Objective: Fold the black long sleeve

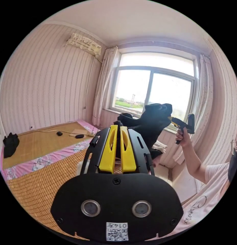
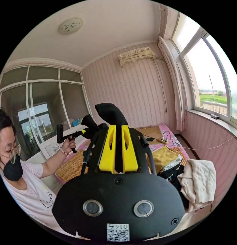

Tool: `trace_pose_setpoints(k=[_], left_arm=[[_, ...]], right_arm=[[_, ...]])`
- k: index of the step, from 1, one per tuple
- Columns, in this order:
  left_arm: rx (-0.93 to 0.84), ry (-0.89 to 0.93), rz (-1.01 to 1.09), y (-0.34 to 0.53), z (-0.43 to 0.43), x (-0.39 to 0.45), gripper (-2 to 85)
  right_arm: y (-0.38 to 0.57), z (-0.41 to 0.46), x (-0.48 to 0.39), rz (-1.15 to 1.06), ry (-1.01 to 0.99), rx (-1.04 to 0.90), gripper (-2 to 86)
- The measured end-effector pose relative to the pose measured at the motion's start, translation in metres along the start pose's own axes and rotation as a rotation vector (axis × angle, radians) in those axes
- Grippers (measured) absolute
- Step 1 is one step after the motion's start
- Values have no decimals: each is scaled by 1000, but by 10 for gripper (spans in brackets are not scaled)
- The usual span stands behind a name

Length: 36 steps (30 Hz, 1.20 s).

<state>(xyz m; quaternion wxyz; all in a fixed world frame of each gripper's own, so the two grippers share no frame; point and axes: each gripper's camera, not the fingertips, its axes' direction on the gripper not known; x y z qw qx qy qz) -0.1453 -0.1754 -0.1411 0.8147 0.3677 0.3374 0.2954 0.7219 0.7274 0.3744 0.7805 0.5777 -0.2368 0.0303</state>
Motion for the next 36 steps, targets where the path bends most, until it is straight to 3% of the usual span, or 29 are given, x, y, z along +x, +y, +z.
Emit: trace_pose_setpoints(k=[3,6,11,16,18,27,31,36], left_arm=[[-105,-146,-186,64,-75,-60,-5],[-90,-223,-394,118,-139,-109,-6],[7,-398,-435,139,-237,-133,-7],[188,-452,-317,131,-328,-109,-6],[336,-392,-254,137,-376,-86,-6],[666,-222,22,147,-499,1,-7],[616,-239,-3,153,-498,-11,-7],[292,-403,-249,166,-403,-100,-7]], right_arm=[[46,94,4,143,-216,-98,17],[74,189,-19,206,-196,-224,9],[59,274,-61,224,-215,-323,2],[9,263,-106,64,-315,-228,-2],[-3,242,-117,-3,-356,-165,-3],[-62,118,-167,-240,-538,168,-5],[-81,143,-172,-269,-430,39,-5],[-74,281,-126,-132,-234,-329,-7]])
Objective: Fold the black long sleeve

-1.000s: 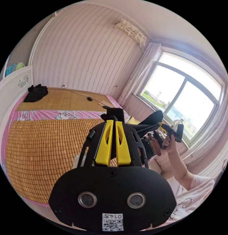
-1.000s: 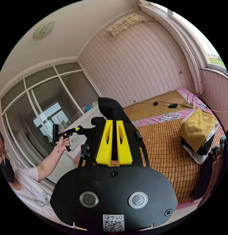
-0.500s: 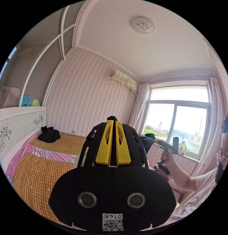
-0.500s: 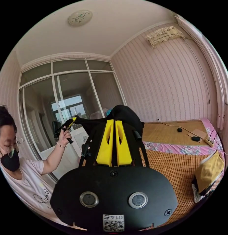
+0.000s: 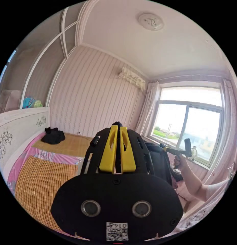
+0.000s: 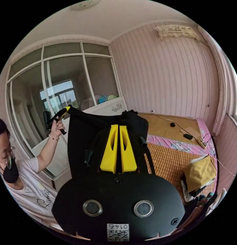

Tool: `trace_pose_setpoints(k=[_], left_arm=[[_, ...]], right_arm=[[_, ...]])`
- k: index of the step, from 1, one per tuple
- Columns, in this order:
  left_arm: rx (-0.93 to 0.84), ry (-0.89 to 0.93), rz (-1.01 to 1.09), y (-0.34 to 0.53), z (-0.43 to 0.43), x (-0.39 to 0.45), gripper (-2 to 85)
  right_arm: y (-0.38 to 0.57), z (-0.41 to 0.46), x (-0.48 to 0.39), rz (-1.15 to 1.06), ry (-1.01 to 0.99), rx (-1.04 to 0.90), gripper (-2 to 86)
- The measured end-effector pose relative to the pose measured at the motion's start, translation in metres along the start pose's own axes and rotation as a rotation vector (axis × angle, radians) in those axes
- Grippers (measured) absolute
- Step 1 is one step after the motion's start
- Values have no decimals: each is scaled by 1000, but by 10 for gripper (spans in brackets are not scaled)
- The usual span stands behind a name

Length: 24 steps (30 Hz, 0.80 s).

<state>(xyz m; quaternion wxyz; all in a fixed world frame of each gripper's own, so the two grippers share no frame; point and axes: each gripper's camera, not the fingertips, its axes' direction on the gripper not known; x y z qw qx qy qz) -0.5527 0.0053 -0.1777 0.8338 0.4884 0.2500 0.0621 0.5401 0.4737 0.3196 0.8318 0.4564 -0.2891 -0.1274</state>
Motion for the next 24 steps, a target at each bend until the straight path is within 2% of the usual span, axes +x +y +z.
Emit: trace_pose_setpoints(k=[2,3,5,7,9,11,16,22,24], left_arm=[[-46,-9,-66,-3,24,-9,-7],[1,8,-84,-14,22,-6,-8],[121,13,-37,-35,6,9,-8],[212,-3,41,-52,-9,30,-8],[256,-7,119,-51,-15,45,-8],[222,-18,160,-34,-7,45,-8],[-56,-27,135,64,43,5,-8],[-577,-139,-16,281,141,-50,-7],[-825,-209,-102,369,179,-65,-7]], right_arm=[[-28,31,33,96,23,-33,-7],[-40,29,34,89,26,-7,-7],[-101,-9,12,-17,21,203,-7],[-137,-39,-21,-149,28,323,-7],[-156,-49,-50,-259,98,346,-7],[-152,-33,-61,-304,170,310,-7],[-69,59,-3,-155,84,73,-7],[111,210,78,205,83,-303,-8],[155,252,89,288,92,-476,-8]])
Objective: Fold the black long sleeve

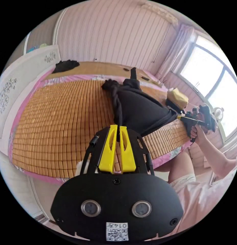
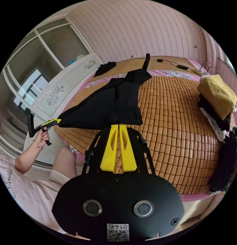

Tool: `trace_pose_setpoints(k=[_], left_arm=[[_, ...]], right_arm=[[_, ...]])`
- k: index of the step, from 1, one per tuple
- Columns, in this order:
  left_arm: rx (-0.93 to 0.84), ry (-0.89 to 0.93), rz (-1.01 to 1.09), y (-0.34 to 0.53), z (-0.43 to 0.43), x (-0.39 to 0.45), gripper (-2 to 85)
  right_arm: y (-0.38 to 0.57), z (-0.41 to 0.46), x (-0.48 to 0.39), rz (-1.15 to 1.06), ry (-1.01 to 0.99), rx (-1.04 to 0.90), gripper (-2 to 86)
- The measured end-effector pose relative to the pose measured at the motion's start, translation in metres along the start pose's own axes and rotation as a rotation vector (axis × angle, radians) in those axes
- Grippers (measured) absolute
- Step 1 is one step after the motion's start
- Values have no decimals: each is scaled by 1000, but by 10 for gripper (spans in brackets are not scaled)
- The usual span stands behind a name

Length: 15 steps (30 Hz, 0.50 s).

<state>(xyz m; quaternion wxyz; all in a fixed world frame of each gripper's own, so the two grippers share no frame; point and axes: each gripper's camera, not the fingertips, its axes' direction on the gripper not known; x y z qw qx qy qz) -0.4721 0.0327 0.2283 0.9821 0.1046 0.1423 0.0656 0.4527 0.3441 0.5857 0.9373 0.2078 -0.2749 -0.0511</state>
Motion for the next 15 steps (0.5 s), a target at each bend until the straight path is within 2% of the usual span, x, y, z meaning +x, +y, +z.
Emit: trace_pose_setpoints(k=[2,4,10,15], left_arm=[[-117,29,-41,17,44,0,-7],[-209,18,-14,26,72,7,-7],[-245,-34,126,23,85,30,-5],[-277,-97,147,12,106,34,-2]], right_arm=[[13,47,4,31,64,-168,-8],[17,59,3,33,86,-232,-8],[21,39,-8,-41,88,-272,-6],[-2,25,1,52,97,-228,40]])
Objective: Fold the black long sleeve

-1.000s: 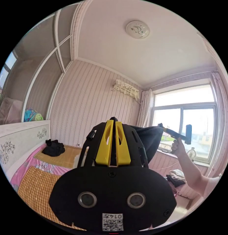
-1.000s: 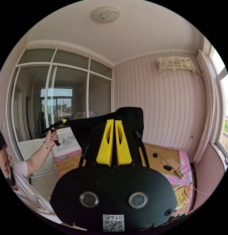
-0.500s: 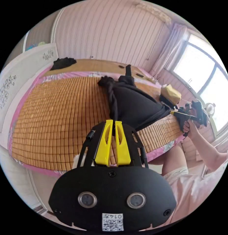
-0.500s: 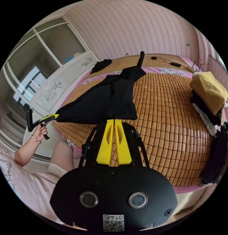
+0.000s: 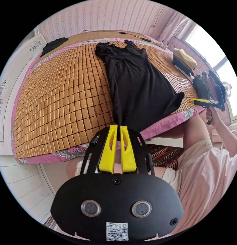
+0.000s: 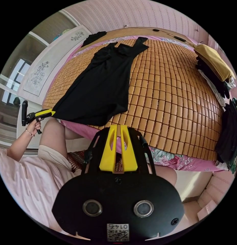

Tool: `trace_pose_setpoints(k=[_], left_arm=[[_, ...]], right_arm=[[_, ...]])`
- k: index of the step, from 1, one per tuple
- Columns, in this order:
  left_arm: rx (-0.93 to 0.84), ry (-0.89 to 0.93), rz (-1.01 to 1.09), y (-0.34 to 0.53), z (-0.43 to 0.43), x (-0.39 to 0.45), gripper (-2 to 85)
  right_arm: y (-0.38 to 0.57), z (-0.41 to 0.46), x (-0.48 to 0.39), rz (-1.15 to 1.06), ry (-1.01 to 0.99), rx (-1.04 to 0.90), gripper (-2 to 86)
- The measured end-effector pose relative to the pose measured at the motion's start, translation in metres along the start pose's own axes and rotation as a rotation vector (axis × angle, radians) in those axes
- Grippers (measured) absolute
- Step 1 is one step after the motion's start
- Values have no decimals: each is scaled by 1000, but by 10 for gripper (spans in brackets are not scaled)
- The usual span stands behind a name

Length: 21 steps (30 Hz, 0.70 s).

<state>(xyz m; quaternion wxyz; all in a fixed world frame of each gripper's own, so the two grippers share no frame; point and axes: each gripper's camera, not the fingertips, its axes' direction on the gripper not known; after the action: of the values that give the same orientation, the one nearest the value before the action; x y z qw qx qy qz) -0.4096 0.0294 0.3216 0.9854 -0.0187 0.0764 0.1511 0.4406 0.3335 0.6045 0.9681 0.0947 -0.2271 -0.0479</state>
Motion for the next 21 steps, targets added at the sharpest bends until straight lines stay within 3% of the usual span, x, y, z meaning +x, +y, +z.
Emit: trace_pose_setpoints(k=[4,8,10,14,21], left_arm=[[-32,-16,-4,-18,17,5,-1],[-52,-23,-37,-36,33,5,-1],[-59,-9,-54,-41,40,3,-1],[-66,9,-10,-50,40,9,0],[-150,31,38,-58,62,17,38]], right_arm=[[-48,9,-4,54,-45,-7,117],[-68,42,-8,93,93,-175,74],[-70,38,-11,83,127,-153,46],[-66,17,-6,69,-9,-172,13],[-41,10,-11,35,-56,-240,21]])
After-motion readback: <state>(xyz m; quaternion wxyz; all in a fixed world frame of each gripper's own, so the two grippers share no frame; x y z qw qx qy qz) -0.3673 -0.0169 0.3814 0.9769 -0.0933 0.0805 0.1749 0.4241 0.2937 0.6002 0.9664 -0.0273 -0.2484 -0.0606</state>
